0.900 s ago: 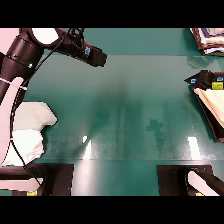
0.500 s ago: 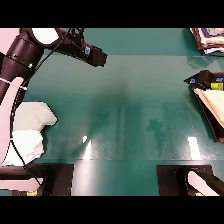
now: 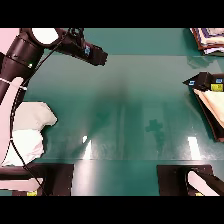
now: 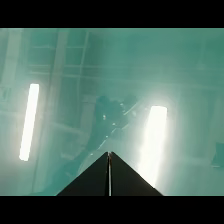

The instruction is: Fold the shirts.

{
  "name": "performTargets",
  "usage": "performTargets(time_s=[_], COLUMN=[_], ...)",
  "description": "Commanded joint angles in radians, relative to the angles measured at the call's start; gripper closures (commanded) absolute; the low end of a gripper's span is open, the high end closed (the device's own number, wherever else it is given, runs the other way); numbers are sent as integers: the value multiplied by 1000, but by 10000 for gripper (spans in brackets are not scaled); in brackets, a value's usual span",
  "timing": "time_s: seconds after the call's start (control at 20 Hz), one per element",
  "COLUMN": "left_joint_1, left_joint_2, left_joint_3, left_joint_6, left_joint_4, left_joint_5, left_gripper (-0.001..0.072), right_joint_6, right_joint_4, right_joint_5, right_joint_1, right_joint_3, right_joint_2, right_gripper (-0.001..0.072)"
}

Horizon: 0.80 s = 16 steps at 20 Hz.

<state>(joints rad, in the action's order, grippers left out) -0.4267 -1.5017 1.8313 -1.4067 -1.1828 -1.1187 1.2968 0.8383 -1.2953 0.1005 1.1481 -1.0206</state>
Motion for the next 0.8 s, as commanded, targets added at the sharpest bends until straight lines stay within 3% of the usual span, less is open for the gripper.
performTargets(time_s=[0.0, 0.15, 0.45, 0.65, 0.7, 0.75], left_joint_1=[41, 164, 473, 624, 644, 659], left_joint_2=[21, 106, 427, 507, 506, 507], left_joint_3=[2, -10, -336, -589, -646, -711], left_joint_6=[-7, -8, -37, -39, -45, -67], left_joint_4=[1, -79, -216, -303, -320, -343], left_joint_5=[-87, -279, -314, -351, -344, -314], left_gripper=[683, 684, 683, 680, 509, 128], right_joint_6=[1, 0, 0, 0, 0, 0], right_joint_4=[0, 0, 1, 1, 1, 1], right_joint_5=[-10, -13, -17, -12, -14, -14], right_joint_1=[-1, -1, -1, -1, -1, -1], right_joint_3=[0, 0, 0, 0, 0, 0], right_joint_2=[1, 1, 1, 1, 1, 1], right_gripper=[692, 692, 692, 692, 692, 692])
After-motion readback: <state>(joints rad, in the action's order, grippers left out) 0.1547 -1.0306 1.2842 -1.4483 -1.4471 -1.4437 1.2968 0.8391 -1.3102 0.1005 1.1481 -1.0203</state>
